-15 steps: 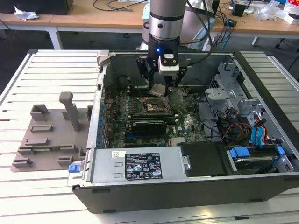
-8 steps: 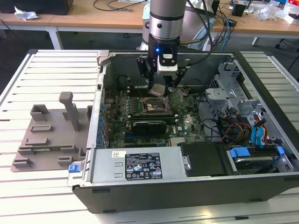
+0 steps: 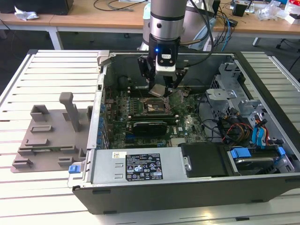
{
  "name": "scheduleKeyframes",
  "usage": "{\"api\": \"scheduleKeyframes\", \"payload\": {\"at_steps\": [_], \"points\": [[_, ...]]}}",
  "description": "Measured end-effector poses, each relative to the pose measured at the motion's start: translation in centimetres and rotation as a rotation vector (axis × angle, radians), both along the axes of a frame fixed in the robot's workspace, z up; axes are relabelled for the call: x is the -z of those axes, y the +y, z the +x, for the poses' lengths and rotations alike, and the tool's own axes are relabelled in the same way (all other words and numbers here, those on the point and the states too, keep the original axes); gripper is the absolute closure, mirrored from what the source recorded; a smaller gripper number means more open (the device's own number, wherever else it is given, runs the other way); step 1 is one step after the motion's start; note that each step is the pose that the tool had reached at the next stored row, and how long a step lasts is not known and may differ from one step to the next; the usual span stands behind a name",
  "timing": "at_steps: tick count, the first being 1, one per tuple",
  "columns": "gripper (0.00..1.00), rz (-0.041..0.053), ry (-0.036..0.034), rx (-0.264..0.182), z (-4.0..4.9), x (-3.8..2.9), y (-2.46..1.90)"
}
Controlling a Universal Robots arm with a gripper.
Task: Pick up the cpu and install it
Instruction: 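Place the cpu into insertion slot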
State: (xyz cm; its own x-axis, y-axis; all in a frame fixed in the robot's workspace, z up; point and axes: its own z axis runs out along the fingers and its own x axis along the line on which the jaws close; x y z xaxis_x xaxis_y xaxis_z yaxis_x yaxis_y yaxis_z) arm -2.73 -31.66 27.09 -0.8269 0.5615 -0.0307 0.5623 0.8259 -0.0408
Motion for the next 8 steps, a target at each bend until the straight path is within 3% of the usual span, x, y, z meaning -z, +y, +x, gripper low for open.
{"api": "scheduleKeyframes", "payload": {"at_steps": [8], "points": [[0.45, -0.0002, 0.0001, 0.037, 0.00, 0.01, 0.00]]}}
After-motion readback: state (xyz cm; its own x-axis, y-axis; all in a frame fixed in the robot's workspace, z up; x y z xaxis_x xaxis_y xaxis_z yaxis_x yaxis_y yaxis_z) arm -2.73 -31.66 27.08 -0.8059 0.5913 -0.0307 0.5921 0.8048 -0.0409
